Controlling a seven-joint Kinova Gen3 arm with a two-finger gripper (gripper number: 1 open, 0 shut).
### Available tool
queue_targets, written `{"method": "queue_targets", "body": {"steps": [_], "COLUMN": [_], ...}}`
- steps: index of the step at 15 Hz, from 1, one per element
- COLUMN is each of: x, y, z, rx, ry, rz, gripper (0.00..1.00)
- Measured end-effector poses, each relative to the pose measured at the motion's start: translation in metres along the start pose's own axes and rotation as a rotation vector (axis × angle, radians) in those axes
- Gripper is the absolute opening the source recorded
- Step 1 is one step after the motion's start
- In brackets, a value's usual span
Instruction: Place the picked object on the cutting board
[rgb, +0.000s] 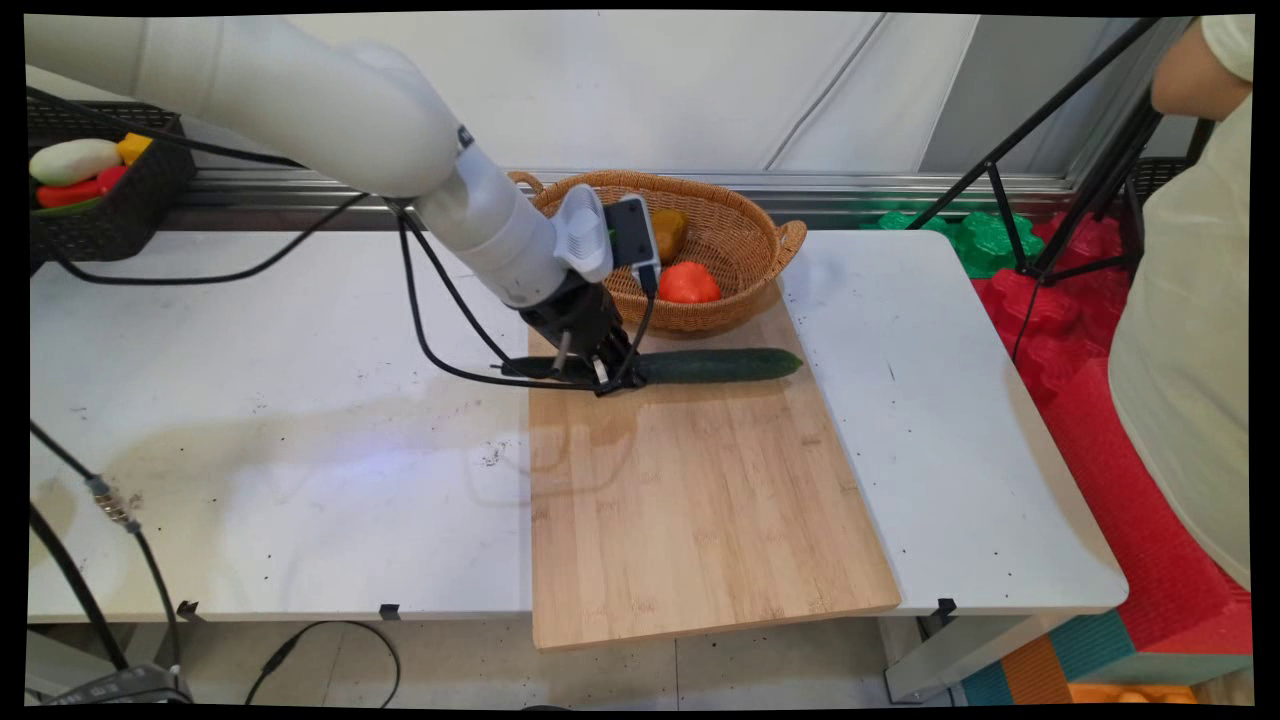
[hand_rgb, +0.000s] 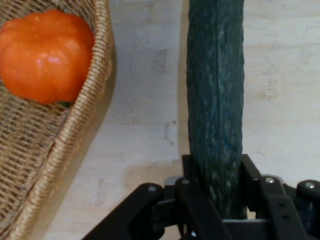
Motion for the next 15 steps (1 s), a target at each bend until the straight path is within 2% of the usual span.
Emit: {"method": "queue_targets", "body": {"steps": [9,10,15], "x": [-0.003,-0.003,-0.005], "y": [-0.002,-0.002,-0.001], "z": [0.028,0.029,0.027], "rx": [-0.032,-0.034,-0.036], "ry": [0.011,0.012,0.018], "rz": [-0.035,-0.037,-0.043], "gripper": [0.00,1.00,1.00]}}
